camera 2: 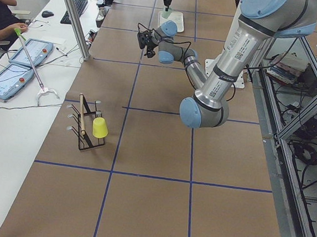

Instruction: Left arm grabs green cup and hands to right arm on tray

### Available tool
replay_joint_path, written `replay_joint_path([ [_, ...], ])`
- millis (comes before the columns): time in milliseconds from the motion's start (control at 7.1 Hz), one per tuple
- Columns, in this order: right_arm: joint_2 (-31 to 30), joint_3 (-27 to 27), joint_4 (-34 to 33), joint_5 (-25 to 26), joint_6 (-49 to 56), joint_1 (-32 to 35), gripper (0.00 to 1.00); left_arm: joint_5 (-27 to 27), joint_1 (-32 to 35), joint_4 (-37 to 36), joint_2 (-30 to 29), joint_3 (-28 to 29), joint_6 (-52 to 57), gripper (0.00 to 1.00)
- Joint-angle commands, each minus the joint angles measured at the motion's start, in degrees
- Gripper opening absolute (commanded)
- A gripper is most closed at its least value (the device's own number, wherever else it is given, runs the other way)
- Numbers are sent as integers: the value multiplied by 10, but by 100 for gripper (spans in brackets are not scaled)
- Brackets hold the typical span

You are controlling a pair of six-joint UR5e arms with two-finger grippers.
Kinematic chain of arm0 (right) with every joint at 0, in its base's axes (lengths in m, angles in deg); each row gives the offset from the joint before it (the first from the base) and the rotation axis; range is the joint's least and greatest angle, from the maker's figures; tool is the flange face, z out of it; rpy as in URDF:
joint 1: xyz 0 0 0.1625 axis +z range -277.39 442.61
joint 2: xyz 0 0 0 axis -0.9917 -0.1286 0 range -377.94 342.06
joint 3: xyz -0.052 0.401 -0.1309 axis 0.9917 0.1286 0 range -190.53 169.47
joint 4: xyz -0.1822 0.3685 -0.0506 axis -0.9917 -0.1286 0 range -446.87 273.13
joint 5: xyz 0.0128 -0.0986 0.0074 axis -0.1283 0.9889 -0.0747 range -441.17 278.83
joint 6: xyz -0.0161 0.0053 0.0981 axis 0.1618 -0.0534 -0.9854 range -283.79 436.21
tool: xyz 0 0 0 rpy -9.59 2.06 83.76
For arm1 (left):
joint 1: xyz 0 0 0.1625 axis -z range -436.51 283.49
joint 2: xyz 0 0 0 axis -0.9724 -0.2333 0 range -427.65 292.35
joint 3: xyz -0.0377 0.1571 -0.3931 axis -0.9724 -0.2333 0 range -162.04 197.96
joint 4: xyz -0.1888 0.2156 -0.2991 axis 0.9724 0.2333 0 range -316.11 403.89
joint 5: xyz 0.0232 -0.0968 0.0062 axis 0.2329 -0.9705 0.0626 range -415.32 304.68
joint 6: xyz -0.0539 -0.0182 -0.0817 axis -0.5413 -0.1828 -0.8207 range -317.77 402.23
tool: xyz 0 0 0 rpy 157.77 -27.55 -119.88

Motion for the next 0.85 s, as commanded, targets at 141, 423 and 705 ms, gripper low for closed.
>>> replay_joint_path([
  [141, 13, -76, -255, 16, 215, -2, 0, 22, -2, -4, 0, -1, 0, 100],
  [423, 33, -105, -427, 47, 388, 0, 0, 31, -7, -4, 1, -2, 0, 100],
  [705, 36, -95, -431, 50, 392, -50, 0, 33, -7, -3, 1, -3, -1, 100],
])
